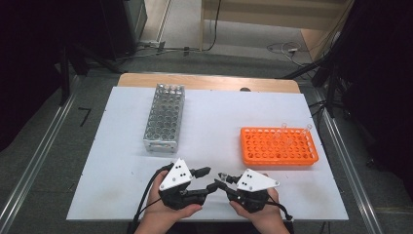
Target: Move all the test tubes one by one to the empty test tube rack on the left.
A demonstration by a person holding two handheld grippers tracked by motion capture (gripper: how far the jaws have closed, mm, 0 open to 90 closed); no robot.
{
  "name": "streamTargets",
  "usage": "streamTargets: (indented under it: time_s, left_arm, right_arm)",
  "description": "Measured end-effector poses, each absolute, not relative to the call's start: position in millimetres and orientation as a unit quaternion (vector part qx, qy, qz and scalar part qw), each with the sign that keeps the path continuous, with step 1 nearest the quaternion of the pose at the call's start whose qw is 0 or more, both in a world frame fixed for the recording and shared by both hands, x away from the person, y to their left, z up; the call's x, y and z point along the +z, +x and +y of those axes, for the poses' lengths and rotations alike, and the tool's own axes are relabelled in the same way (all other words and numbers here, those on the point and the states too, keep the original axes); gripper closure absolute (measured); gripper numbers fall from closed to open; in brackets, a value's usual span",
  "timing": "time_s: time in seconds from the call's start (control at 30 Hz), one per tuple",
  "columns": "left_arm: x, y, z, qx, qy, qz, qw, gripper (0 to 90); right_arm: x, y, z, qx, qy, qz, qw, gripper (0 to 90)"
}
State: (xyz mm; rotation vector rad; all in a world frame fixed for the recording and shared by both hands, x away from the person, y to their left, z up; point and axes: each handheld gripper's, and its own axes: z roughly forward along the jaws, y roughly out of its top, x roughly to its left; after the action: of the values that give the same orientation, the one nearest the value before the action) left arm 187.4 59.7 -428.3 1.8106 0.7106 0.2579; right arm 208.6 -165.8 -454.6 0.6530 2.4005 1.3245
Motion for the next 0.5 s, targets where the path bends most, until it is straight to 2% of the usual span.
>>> streamTargets:
  time_s: [0.27,0.5]
  left_arm:
    - [-430,187,50,0.102,0.772,0.301,0.55,56.8]
    - [-432,185,45,0.106,0.778,0.298,0.544,68.5]
  right_arm:
    - [-455,203,-159,0.46,0.21,0.848,0.159,73.6]
    - [-455,199,-154,0.46,0.194,0.853,0.15,73.6]
